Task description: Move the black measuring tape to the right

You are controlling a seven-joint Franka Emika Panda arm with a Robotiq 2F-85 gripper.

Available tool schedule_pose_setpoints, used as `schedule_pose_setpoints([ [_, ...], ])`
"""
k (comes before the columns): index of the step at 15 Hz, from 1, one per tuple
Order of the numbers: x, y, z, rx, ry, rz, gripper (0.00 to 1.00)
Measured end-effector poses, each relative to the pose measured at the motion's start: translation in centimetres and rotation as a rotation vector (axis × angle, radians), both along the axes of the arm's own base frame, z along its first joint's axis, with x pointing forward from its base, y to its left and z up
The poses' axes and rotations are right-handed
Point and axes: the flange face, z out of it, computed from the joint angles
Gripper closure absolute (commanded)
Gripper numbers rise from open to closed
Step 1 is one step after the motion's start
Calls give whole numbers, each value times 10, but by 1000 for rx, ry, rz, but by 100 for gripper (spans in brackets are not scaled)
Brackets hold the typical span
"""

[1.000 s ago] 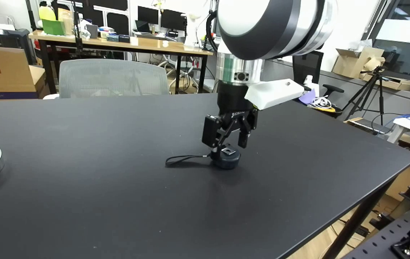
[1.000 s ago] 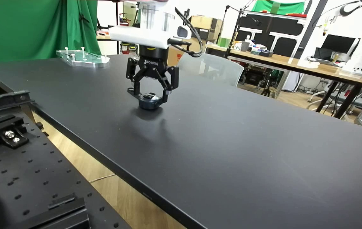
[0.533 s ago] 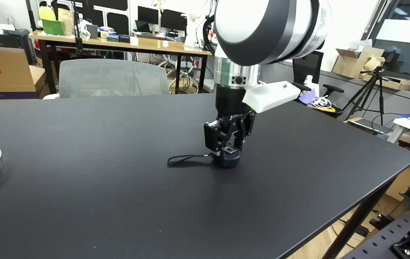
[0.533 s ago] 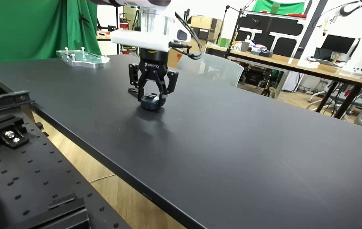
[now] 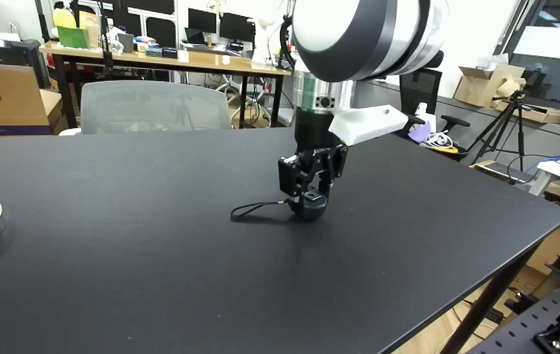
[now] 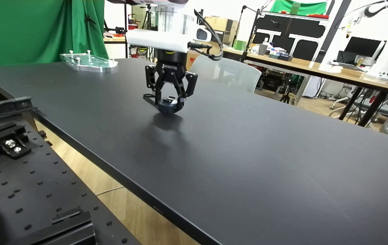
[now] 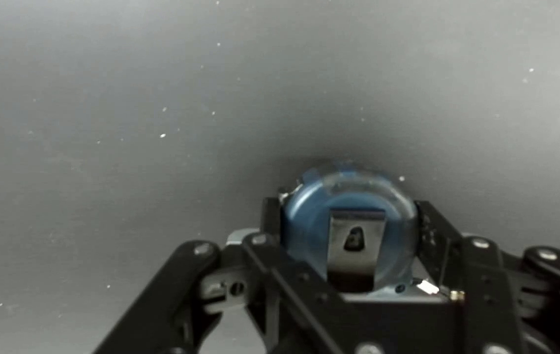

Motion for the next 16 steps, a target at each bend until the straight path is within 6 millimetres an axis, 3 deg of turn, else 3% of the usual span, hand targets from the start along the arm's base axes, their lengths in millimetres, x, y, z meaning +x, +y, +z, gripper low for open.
schedule_pose_setpoints([
  [10,48,-59,27,14,3,-166,58],
  [16,63,-89,16,14,36,-236,58],
])
